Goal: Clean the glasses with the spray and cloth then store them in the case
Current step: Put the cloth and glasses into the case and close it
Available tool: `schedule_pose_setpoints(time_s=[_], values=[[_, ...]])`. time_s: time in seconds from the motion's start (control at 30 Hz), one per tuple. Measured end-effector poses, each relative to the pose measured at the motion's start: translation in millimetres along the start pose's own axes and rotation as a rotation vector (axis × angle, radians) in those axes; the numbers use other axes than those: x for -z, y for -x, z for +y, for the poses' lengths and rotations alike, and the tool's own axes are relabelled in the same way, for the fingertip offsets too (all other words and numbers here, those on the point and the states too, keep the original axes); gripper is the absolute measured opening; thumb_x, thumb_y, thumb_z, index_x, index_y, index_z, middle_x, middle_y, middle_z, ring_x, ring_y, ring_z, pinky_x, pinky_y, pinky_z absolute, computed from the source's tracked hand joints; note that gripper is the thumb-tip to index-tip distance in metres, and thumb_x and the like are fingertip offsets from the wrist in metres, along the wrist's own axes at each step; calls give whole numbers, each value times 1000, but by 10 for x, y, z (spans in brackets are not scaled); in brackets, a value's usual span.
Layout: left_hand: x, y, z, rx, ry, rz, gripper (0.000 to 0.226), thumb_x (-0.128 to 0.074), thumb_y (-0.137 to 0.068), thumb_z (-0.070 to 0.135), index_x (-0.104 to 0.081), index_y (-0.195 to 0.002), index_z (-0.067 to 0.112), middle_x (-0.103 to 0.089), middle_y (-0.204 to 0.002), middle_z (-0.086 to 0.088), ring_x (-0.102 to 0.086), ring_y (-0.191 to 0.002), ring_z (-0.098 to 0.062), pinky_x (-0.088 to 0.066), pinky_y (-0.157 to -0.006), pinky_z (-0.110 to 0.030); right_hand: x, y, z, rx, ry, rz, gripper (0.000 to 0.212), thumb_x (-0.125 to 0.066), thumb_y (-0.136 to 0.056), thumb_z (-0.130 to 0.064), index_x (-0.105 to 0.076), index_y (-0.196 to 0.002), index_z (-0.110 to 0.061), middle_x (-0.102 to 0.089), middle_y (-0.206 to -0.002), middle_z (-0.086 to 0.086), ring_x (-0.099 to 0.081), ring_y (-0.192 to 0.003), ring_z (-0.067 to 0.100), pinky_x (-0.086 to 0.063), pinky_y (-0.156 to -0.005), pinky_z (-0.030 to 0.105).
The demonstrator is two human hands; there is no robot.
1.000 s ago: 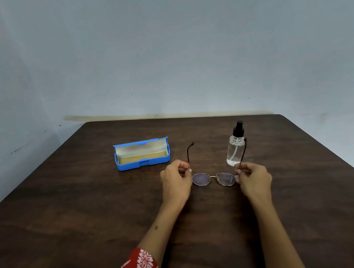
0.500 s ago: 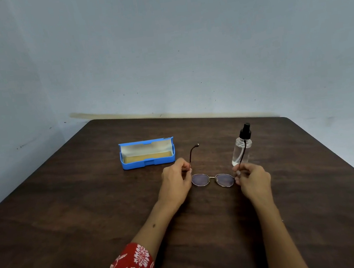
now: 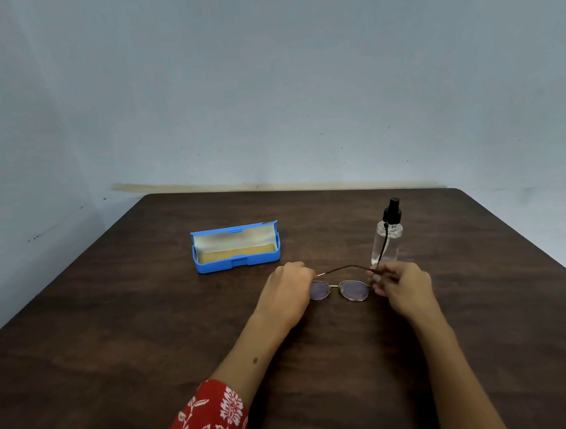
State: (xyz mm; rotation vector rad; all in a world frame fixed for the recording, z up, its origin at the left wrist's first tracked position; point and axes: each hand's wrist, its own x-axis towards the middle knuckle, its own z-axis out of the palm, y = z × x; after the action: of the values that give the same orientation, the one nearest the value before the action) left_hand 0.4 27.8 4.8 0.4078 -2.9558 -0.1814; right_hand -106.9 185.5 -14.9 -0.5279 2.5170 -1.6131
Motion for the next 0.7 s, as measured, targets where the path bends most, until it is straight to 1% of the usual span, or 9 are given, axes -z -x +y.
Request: schedule_pose_setpoints(time_s=[0.07,0.1,0.2,0.33,0.4,0.47,0.53,0.6,0.7], values=[[7,-12,19,-14,-50,-31,31,-54,-92,14,-56,-124,13,-54,-120,-8,-54,-107,-21,-48,-89,-33,30,-2,-5,13,37,-13,34,-48,-84,16,-69,-82,-11,-68,-81,6,-65,-77,16,-55,-80,26],[8,-12,29,-20,-65,-32,31,-54,-92,13,-56,-123,13,-53,-120,-8,-54,-106,-22,-47,-87,-32,45,3,-14,14,50,-23,37,-47,-83,17,-69,-79,-12,-68,-82,6,-65,-78,15,-56,-75,20],[-12,1,22,-28,-92,-17,28,-53,-92,11,-58,-119,11,-53,-118,-8,-53,-105,-22,-44,-82,-31,87,3,-34,24,66,-79,32,-51,-87,12,-68,-75,-13,-67,-81,7,-64,-76,12,-52,-61,7],[-25,16,2,-41,-90,-5,27,-52,-92,11,-58,-118,11,-51,-118,-8,-51,-107,-22,-42,-81,-30,125,-8,-70,37,120,-129,21,-55,-89,6,-69,-81,-7,-66,-74,8,-58,-49,-7,-43,-51,2],[-49,13,-10,-49,-89,-2,27,-52,-92,11,-58,-119,12,-51,-118,-8,-50,-108,-21,-43,-83,-31,123,-19,-81,54,158,-130,23,-54,-89,6,-68,-79,-9,-65,-71,8,-58,-50,-3,-48,-53,8],[-78,7,-31,-51,-84,13,29,-53,-92,11,-59,-120,13,-51,-120,-7,-49,-110,-21,-44,-84,-32,103,-23,-93,68,192,-122,28,-53,-88,6,-67,-74,-13,-66,-70,8,-61,-60,11,-58,-69,26],[-98,10,-60,-53,-37,23,32,-52,-92,11,-58,-123,15,-50,-123,-5,-46,-113,-19,-45,-87,-31,79,0,-126,79,235,-115,32,-51,-87,6,-63,-69,-18,-66,-72,9,-61,-67,20,-57,-77,40],[-131,24,-82,-51,55,40,33,-53,-92,12,-58,-125,15,-48,-123,-3,-46,-112,-17,-45,-90,-30,35,8,-157,116,337,-102,32,-50,-85,4,-61,-69,-22,-66,-80,11,-61,-75,25,-55,-75,38],[-183,74,-115,4,239,134,26,-52,-94,20,-63,-116,11,-46,-110,-2,-50,-97,-13,-47,-85,-30,-29,50,-252,155,538,-96,21,-50,-87,0,-67,-90,-11,-64,-95,15,-56,-85,30,-48,-73,33]])
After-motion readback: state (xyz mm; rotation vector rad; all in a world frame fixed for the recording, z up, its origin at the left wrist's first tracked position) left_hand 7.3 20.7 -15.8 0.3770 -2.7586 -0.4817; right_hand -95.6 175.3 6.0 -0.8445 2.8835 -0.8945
